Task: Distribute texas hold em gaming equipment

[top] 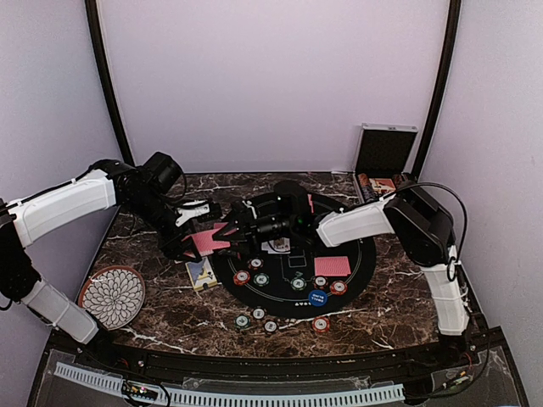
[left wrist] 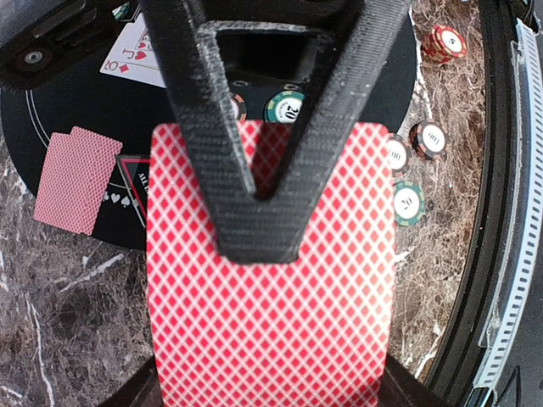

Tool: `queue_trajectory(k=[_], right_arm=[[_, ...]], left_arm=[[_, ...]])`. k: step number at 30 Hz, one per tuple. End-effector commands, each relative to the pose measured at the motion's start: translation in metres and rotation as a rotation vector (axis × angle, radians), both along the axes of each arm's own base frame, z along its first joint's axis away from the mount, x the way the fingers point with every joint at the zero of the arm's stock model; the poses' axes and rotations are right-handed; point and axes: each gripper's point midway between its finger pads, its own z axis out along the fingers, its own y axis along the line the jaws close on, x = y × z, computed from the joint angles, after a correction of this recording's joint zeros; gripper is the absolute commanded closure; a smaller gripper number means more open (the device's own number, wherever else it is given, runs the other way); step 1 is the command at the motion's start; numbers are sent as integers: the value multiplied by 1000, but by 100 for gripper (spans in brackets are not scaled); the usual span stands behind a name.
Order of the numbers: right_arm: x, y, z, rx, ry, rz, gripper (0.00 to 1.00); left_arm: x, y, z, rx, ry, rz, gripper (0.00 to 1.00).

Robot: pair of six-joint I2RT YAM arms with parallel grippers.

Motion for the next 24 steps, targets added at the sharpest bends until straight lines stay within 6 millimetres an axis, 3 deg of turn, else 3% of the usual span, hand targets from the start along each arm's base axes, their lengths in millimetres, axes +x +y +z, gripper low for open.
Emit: queue_trajectory(k=[1, 7, 18, 24], right_arm=[[-1, -7, 37, 87, -13, -7, 80], [-2, -12, 46, 94, -15, -3, 100], [18, -41, 45, 1, -83, -41, 100], [45, -67, 38, -173, -245, -109, 100]], left_arm=[[1, -1, 15, -31, -42, -6, 100], [0, 1, 14, -28, -42, -4, 100], [-1, 2, 12, -21, -38, -7, 100], [-2, 3, 10, -14, -34, -7, 100]])
